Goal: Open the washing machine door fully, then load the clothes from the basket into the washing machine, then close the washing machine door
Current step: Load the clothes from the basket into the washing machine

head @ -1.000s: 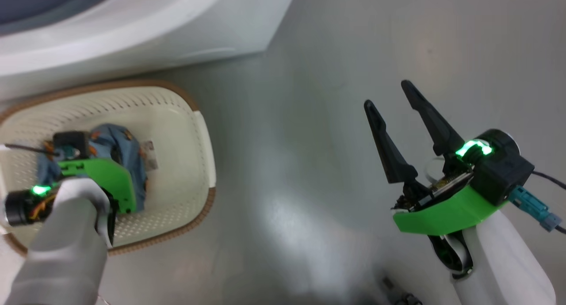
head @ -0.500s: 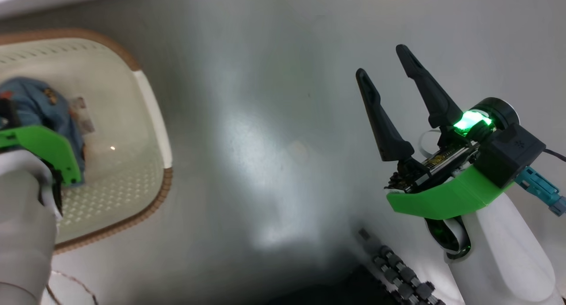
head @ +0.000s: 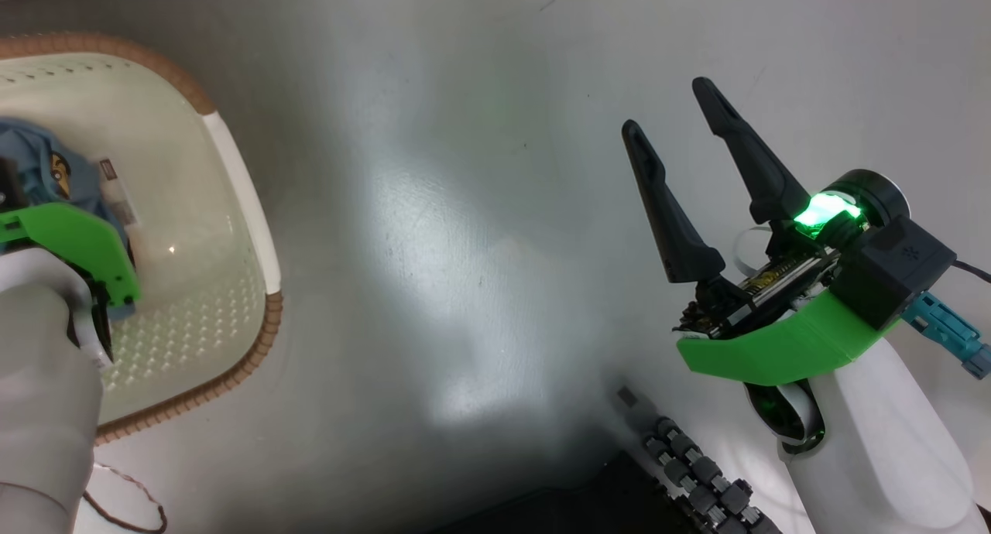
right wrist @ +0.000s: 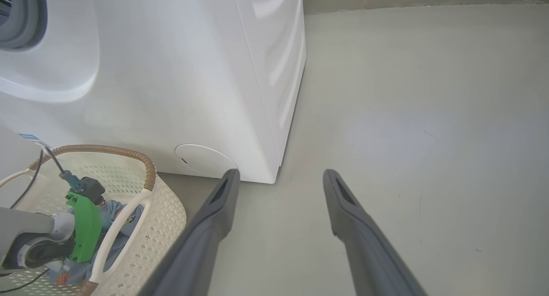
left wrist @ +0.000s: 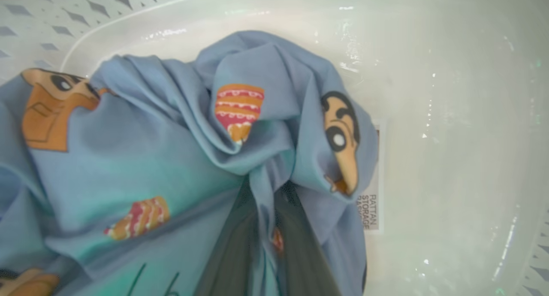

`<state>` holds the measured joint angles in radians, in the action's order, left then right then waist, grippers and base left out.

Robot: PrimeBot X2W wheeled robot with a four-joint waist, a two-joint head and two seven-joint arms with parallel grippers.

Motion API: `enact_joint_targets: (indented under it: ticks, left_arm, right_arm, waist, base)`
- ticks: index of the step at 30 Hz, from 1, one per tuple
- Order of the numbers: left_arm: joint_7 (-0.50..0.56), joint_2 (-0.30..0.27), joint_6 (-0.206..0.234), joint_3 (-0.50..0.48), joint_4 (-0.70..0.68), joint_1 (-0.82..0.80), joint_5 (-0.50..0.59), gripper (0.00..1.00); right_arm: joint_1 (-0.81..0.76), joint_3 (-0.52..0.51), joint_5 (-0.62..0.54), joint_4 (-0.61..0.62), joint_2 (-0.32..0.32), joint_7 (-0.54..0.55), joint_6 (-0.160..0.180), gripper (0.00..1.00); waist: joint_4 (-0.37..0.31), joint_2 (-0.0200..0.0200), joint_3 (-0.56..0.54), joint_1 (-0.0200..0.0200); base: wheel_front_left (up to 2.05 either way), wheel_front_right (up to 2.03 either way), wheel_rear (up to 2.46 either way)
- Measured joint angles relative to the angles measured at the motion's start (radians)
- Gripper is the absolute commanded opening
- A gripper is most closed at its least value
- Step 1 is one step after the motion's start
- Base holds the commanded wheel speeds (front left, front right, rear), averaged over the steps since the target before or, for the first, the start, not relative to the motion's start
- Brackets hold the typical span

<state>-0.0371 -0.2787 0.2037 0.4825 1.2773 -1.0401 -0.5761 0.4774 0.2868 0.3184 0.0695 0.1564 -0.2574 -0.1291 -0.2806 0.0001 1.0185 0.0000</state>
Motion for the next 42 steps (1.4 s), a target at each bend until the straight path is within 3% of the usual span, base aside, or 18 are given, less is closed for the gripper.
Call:
enact_joint_targets:
  ticks: [13, 19, 25, 32, 42]
  left_arm:
    - [-0.154, 0.038, -0.015, -0.057, 0.005, 0.062, -0.082, 0.0]
    - [-0.212, 0.095, -0.023, -0.084, -0.05, 0.128, -0.098, 0.0]
    - [-0.212, 0.107, -0.01, -0.154, -0.263, 0.23, -0.067, 0.0]
    - [-0.213, 0.146, 0.012, -0.266, -0.516, 0.408, 0.048, 0.0]
    - [-0.213, 0.2, -0.024, -0.355, -0.722, 0.572, 0.172, 0.0]
  right_arm:
    - [-0.004, -0.015, -0.006, -0.006, 0.01, 0.0, 0.0, 1.0]
    - [-0.039, -0.04, -0.021, -0.01, 0.042, 0.0, 0.0, 1.0]
    - [-0.081, -0.067, -0.035, -0.012, 0.069, 0.0, 0.0, 1.0]
    - [-0.139, -0.087, -0.041, -0.036, 0.083, 0.0, 0.0, 1.0]
    - [-0.223, -0.118, -0.063, -0.055, 0.083, 0.011, 0.0, 1.0]
  waist:
    - [0.025, 0.0, -0.066, 0.0]
    - [0.069, 0.0, -0.124, 0.0]
    - [0.118, 0.0, -0.188, 0.0]
    - [0.169, 0.0, -0.281, 0.0]
    - [0.224, 0.0, -0.42, 0.0]
  base:
    - [0.0, 0.0, 0.0]
    - [0.0, 0.0, 0.0]
    - [0.0, 0.0, 0.0]
    - [0.0, 0.0, 0.0]
    - [0.0, 0.0, 0.0]
